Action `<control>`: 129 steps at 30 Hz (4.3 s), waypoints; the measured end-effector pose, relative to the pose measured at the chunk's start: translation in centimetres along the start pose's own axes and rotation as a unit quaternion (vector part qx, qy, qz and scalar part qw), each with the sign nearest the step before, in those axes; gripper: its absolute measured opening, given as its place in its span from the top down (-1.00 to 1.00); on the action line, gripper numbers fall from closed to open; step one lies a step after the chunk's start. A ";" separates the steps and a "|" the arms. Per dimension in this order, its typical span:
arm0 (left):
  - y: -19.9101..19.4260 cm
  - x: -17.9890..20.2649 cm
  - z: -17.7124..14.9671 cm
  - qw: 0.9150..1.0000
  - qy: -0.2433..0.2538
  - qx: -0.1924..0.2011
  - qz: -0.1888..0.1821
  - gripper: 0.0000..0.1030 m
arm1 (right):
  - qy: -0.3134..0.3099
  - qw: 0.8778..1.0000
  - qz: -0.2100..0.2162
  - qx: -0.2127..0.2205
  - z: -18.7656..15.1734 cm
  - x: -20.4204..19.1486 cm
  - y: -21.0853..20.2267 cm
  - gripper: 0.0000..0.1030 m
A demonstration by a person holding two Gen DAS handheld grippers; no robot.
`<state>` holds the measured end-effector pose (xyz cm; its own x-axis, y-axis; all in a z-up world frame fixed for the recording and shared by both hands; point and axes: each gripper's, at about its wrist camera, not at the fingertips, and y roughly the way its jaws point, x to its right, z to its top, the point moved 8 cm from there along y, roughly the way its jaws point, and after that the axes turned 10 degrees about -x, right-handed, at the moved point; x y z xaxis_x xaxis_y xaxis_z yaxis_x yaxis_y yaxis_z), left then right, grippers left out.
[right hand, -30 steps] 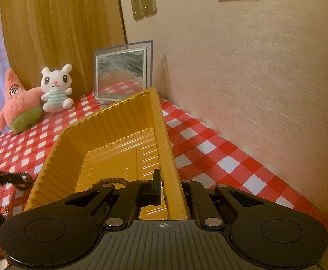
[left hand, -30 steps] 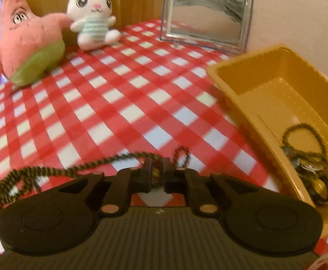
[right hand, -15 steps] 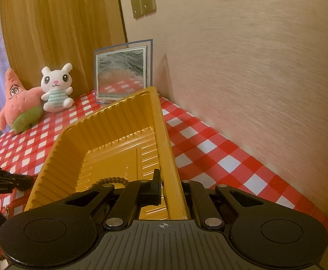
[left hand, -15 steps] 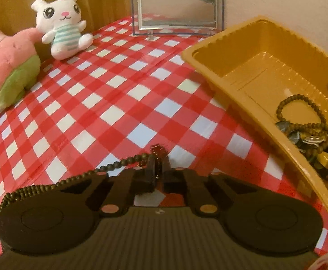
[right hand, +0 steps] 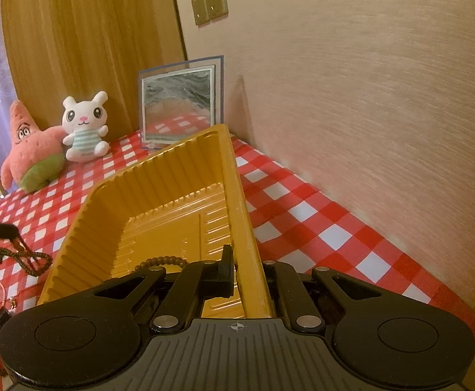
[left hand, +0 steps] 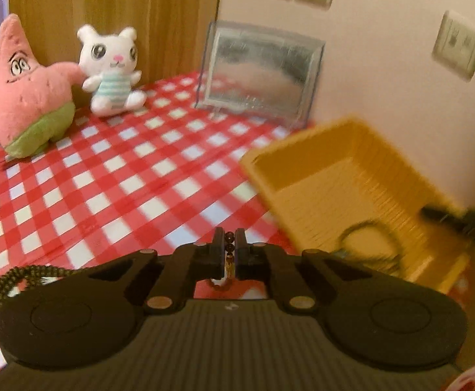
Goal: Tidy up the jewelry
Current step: 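Carry the pendant strand into the tray and open the left tool, then grasp the black rectangular pendant beside the pearl necklace with the left tool, then carry the black pendant into the tray and open the left tool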
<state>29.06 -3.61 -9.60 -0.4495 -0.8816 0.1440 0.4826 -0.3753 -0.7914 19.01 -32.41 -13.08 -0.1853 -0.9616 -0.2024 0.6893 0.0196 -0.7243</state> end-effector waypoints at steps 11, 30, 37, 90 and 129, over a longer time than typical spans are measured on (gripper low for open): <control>-2.6 10.0 1.3 0.992 -0.016 0.022 -0.124 0.92 | -0.001 1.000 0.010 -0.004 0.0 0.1 -0.2 0.89; 0.7 15.1 -3.1 0.988 -0.061 -0.050 -0.132 0.66 | -0.011 1.000 0.024 -0.008 -0.4 0.2 -0.6 0.88; -4.5 9.9 -5.8 0.995 -0.091 -0.014 -0.032 0.62 | -0.016 0.999 0.028 -0.010 -0.5 0.2 -0.6 0.88; 1.8 -2.9 -11.5 0.978 -0.040 -0.120 0.168 0.59 | -0.023 1.000 0.012 -0.015 -0.5 0.2 0.0 0.89; 5.8 16.7 -1.6 0.995 -0.052 -0.071 -0.055 0.63 | -0.033 0.999 0.027 -0.009 -0.2 -0.1 -0.6 0.87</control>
<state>23.18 -20.09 -12.73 -0.4092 -0.8652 0.2898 0.3202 -0.4336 -0.8423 18.46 -32.24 -12.70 -0.1010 -0.9750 -0.1977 0.6842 0.0762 -0.7253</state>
